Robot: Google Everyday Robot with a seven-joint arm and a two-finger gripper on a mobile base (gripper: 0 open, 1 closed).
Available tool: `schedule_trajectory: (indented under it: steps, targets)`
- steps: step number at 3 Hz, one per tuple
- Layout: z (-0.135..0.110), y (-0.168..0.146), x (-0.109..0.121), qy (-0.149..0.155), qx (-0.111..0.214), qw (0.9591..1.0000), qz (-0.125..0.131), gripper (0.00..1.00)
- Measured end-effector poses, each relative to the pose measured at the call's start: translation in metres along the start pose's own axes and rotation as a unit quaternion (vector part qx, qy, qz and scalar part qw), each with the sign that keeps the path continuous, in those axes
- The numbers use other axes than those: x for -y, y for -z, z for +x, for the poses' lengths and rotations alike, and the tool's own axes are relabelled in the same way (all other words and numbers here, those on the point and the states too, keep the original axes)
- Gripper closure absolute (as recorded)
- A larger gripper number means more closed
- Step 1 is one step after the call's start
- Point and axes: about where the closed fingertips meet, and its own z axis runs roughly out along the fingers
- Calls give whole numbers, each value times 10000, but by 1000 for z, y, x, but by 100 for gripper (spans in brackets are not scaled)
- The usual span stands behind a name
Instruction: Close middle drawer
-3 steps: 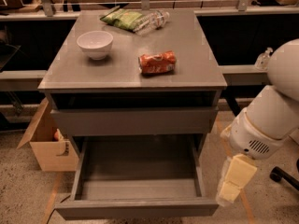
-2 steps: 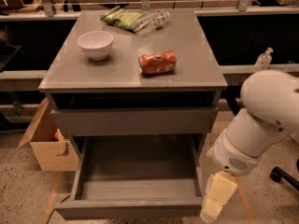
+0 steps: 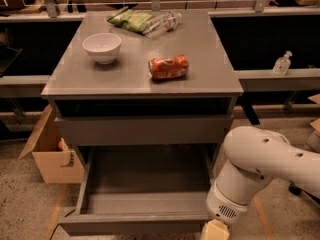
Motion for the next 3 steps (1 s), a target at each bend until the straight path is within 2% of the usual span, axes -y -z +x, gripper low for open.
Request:
schedule_trajectory:
  steps: [1, 2, 3]
  targets:
    - [0, 0, 0, 0, 0, 10000, 0, 0]
    - [1, -30, 11, -136, -128, 9995, -257, 19]
    - [5, -79, 27, -314, -240, 9969, -676, 42]
